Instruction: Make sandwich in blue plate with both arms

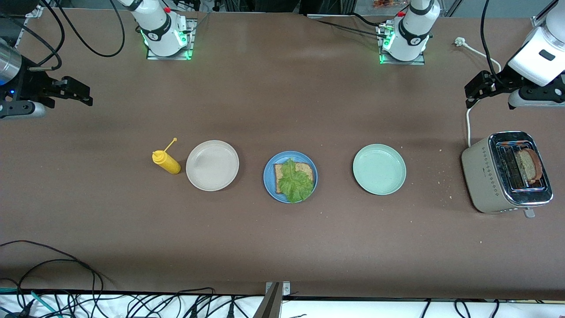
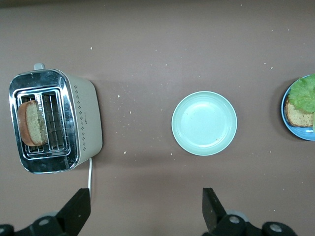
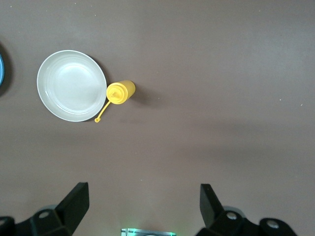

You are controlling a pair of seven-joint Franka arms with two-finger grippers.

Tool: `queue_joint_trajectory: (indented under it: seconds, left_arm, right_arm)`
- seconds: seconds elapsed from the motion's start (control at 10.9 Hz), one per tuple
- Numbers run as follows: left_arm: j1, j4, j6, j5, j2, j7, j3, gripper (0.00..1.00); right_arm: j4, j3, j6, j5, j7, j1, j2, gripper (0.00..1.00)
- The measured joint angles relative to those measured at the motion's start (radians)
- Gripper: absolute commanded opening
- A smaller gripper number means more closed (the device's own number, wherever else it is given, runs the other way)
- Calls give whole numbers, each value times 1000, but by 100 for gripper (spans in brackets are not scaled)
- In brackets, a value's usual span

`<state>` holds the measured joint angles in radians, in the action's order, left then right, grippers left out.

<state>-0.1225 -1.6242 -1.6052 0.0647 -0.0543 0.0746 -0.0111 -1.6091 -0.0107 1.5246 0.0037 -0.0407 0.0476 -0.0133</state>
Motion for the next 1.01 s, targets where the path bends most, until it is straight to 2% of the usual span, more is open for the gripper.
queue_joint_trajectory:
  seconds: [1.01]
  left_arm:
    - [3,0,0,0,0,0,1,100]
  right_arm:
    - [-1,6,-16,-6,0,-4,0,100]
